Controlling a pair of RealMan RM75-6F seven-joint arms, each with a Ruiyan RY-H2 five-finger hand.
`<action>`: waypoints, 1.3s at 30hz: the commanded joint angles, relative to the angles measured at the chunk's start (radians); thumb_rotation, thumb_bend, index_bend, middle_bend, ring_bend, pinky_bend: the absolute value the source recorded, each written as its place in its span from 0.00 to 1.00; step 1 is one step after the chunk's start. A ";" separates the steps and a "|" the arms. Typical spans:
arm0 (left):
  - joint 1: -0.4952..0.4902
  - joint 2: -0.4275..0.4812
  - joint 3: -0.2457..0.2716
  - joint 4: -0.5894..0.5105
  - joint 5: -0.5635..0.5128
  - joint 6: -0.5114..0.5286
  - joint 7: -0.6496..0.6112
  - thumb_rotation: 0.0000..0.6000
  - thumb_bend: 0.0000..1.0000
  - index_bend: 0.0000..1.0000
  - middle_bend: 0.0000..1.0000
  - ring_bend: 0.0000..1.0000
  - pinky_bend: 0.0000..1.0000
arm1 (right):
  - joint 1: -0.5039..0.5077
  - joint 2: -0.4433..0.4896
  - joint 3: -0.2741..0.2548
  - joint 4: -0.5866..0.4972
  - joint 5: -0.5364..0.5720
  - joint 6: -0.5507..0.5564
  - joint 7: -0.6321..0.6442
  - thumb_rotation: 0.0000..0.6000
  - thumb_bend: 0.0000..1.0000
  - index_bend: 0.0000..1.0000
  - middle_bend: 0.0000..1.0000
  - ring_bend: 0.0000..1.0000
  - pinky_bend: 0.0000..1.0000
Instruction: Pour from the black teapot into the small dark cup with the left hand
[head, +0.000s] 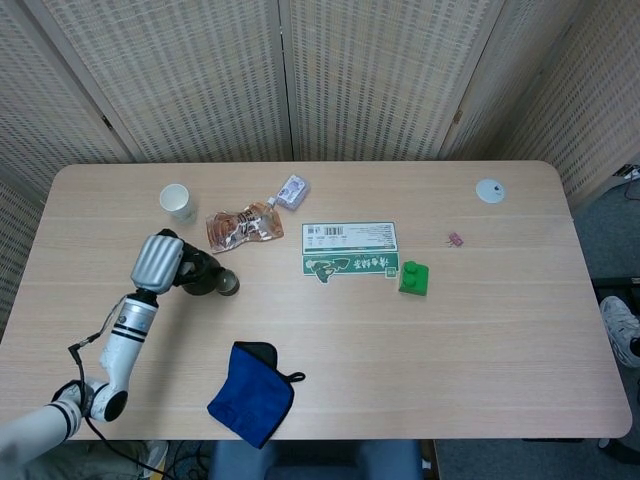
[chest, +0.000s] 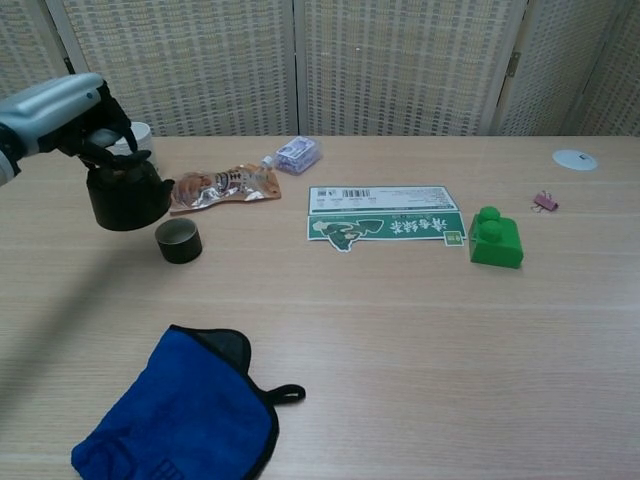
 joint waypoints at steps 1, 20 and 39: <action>0.033 0.038 -0.002 -0.039 -0.018 -0.001 -0.048 0.63 0.35 1.00 1.00 0.92 0.40 | 0.001 0.000 0.000 -0.003 -0.001 -0.001 -0.003 1.00 0.17 0.19 0.22 0.16 0.18; 0.133 0.093 0.067 -0.049 -0.001 0.022 -0.068 0.47 0.35 1.00 1.00 0.91 0.40 | 0.003 0.006 -0.004 -0.032 -0.016 0.009 -0.026 1.00 0.17 0.19 0.22 0.16 0.18; 0.149 0.018 0.122 0.100 0.058 0.010 -0.032 0.39 0.30 1.00 1.00 0.89 0.40 | 0.002 0.005 -0.007 -0.030 -0.013 0.010 -0.027 1.00 0.17 0.19 0.22 0.16 0.18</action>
